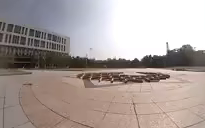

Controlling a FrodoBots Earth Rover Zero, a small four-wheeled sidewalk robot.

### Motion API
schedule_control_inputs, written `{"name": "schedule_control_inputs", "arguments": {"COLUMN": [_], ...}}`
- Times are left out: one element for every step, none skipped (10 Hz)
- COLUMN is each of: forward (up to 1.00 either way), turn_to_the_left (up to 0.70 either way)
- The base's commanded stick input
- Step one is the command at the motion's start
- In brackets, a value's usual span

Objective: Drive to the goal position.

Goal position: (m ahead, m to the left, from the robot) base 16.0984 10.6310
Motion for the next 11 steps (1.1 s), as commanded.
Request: {"name": "schedule_control_inputs", "arguments": {"forward": [0.04,0.05,0.04,0.05,0.05,0.04,0.05,0.04,0.04,0.04,0.05], "turn_to_the_left": [0.0,0.0,0.0,0.0,0.0,0.0,0.0,0.0,0.0,0.0,0.0]}}
